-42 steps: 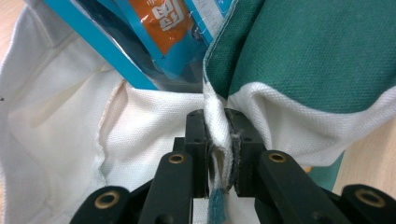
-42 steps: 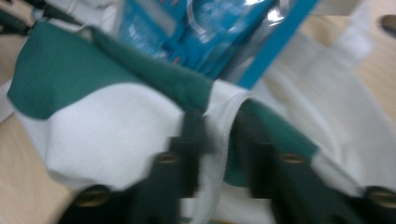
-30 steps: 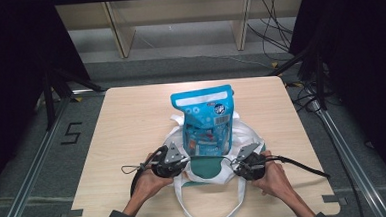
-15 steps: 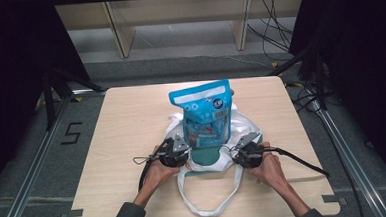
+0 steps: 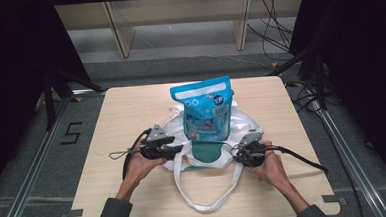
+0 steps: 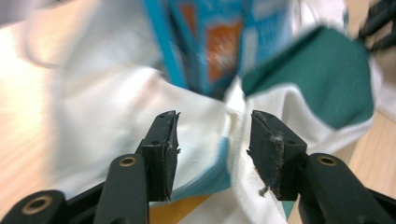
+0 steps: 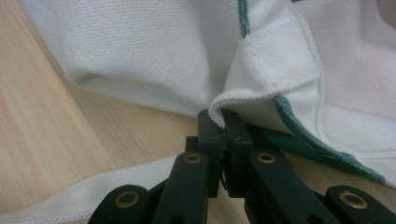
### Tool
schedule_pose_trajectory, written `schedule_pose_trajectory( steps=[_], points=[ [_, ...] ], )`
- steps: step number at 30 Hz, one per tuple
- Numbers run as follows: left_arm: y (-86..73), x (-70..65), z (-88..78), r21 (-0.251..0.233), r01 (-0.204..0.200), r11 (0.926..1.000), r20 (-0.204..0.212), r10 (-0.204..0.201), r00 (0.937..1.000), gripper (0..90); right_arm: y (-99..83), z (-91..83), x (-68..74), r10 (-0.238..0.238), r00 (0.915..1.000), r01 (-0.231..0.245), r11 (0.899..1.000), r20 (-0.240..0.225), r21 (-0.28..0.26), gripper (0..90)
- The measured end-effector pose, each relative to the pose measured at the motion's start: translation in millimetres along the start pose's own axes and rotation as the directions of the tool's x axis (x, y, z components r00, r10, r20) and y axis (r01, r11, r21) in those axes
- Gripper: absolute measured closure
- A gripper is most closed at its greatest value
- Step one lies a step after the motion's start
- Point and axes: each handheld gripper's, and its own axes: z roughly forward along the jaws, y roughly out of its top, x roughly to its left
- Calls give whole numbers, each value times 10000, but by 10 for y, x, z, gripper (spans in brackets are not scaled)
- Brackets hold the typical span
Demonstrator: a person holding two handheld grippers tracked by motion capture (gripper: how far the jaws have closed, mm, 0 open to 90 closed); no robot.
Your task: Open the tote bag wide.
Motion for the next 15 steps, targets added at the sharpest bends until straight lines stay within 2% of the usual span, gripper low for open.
schedule_pose_trajectory(
  steps=[1,2,4,5,6,8,9,10,11,12,13,15],
  points=[
    [-10,-13,-14,-190,245,9995,-8,-245,9997,512,-4,-7,9,225,9997,-226,9997,86,73,866],
    [-26,-39,-50,-193,399,9990,-105,-401,9991,512,-5,8,30,466,9989,-466,9989,2,-106,855],
    [-48,-70,-83,-116,306,9995,-48,-306,9995,495,-4,-15,26,535,9985,-535,9985,-78,-79,814],
    [-58,-104,-93,-247,530,9983,-100,-532,9985,485,-8,-27,16,451,9990,-450,9989,33,-154,804],
    [-60,-113,-114,-203,591,9980,-149,-594,9981,459,-11,-36,21,566,9983,-568,9983,-97,-155,791],
    [-65,-135,-158,-520,916,9944,-200,-927,9955,446,-9,-74,19,771,9969,-773,9970,-152,-108,739],
    [-67,-143,-179,-583,934,9939,-216,-948,9953,445,6,-69,69,1356,9897,-1378,9892,-452,-496,728],
    [-69,-155,-221,-571,859,9947,-296,-877,9957,438,10,-90,71,1412,9886,-1441,9879,-526,-580,710],
    [-74,-162,-253,-605,746,9954,-404,-771,9962,427,9,-108,59,1251,9910,-1286,9884,-473,-813,692],
    [-80,-167,-277,-664,755,9949,-458,-786,9958,415,10,-125,70,1490,9874,-1532,9841,-525,-895,662],
    [-93,-180,-319,-744,972,9925,-414,-1004,9941,407,10,-166,49,1407,9883,-1450,9866,-597,-745,630],
    [-120,-215,-378,-899,1292,9875,-398,-1331,9903,395,11,-249,52,1429,9862,-1528,9798,-830,-1292,578]
  ],
)
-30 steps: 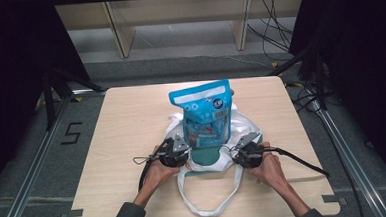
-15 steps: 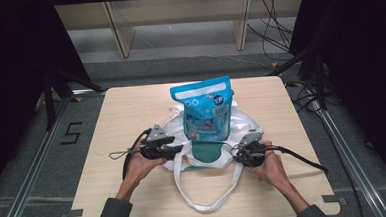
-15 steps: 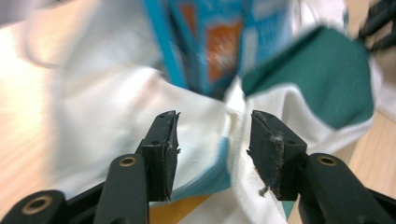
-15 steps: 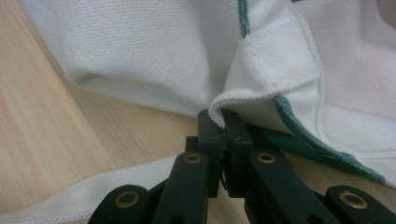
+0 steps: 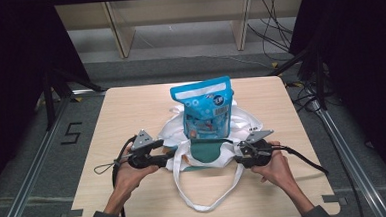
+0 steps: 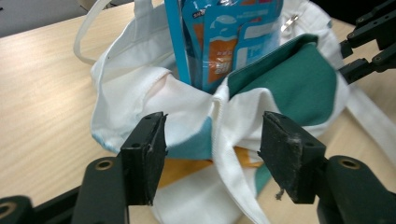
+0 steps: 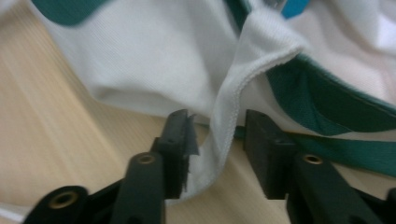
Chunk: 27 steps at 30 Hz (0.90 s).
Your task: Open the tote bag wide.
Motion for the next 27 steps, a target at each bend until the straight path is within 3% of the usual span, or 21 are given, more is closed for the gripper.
schedule_pose_trajectory(
  steps=[1,2,3,9,15,16,17,20,22,23,24,26,27],
  points=[
    [-16,-11,-34,-49,6,10000,13,-6,10000,393,3,-50,16,271,9995,-269,9996,165,-122,567],
    [-38,-25,-75,-62,-193,9998,-87,193,9998,385,9,-108,19,344,9991,-336,9990,247,-309,553],
    [-63,-46,-102,-62,-148,9999,-188,146,9997,379,12,-167,9,316,9994,-308,9978,130,-589,535],
    [-278,-147,-217,-104,628,9980,-498,-632,9968,344,-46,-456,-6,826,9962,-790,9908,288,-1095,472],
    [-479,-252,-355,28,970,9953,-505,-968,9940,285,-213,-551,-9,1226,9914,-1166,9864,464,-1158,442],
    [-511,-267,-375,46,1008,9949,-547,-1004,9934,272,-247,-593,-4,1305,9902,-1254,9874,492,-965,431],
    [-541,-276,-390,31,1033,9946,-533,-1030,9932,264,-276,-608,-14,1187,9912,-1115,9872,585,-1138,423],
    [-614,-289,-449,131,1097,9939,-666,-1086,9919,240,-385,-676,27,1527,9864,-1436,9808,611,-1321,416],
    [-653,-293,-469,139,1144,9933,-702,-1132,9911,236,-458,-720,31,1525,9866,-1449,9824,579,-1178,404],
    [-669,-303,-471,119,1209,9926,-752,-1196,9900,233,-507,-717,14,1419,9881,-1327,9817,600,-1366,403],
    [-681,-301,-474,172,1179,9929,-709,-1164,9907,233,-549,-727,38,1741,9839,-1671,9763,408,-1377,403],
    [-713,-315,-475,156,1262,9919,-720,-1248,9896,226,-634,-741,30,1703,9837,-1617,9781,576,-1313,391],
    [-723,-312,-482,224,1224,9922,-739,-1204,9900,226,-673,-747,41,1882,9811,-1815,9756,446,-1236,384]
  ],
)
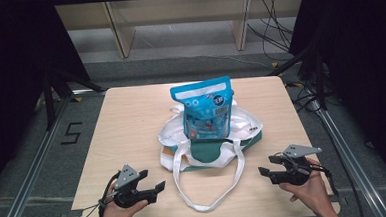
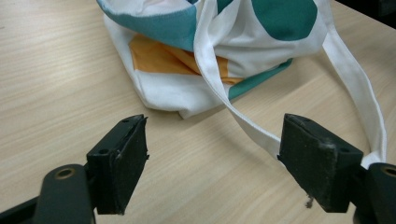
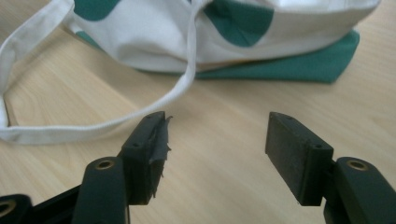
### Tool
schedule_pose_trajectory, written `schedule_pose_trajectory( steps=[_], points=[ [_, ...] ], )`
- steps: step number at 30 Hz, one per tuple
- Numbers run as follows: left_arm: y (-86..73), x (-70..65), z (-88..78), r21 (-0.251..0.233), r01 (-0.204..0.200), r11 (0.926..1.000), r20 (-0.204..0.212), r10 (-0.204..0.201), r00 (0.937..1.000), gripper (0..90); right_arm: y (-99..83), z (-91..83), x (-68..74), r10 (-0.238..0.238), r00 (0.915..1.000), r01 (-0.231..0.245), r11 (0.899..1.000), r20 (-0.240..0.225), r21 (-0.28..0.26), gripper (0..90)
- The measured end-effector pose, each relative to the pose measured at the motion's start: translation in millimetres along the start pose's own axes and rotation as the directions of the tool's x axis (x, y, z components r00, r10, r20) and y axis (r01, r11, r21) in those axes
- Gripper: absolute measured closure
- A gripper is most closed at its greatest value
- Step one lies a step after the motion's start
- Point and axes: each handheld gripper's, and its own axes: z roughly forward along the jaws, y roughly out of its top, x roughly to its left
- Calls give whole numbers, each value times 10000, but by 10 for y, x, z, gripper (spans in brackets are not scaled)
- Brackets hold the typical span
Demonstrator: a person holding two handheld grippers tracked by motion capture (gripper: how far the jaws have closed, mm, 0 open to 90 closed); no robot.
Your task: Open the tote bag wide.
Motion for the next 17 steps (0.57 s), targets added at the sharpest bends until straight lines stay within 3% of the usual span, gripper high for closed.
schedule_pose_trajectory(
  steps=[6,7,8,11,12,13,15,17],
  points=[
    [-53,25,-23,38,47,10000,21,-47,10000,222,-175,-13,-34,-173,9998,173,9998,9,122,376],
    [-60,24,-20,32,88,10000,-21,-88,10000,221,-191,-24,-5,159,9999,-159,9996,-16,238,376],
    [-65,35,-22,164,-3,9999,38,3,10000,221,-200,-22,-1,203,9998,-201,9994,-76,283,376],
    [-81,14,8,179,-19,9998,-15,19,10000,222,-210,-8,-20,-286,9996,283,9986,54,441,368],
    [-82,5,13,219,-109,9997,-35,109,9999,222,-215,-8,5,-39,10000,36,9989,60,473,368],
    [-81,-1,13,279,-204,9994,-54,206,9998,221,-217,7,-11,-287,9996,284,9988,64,396,368],
    [-82,-13,23,247,-229,9994,-77,231,9997,222,-222,2,10,-55,9999,47,9978,111,667,364],
    [-82,6,22,265,-231,9994,-13,231,9997,218,-218,9,-21,-477,9987,464,9971,204,596,360]
  ],
)
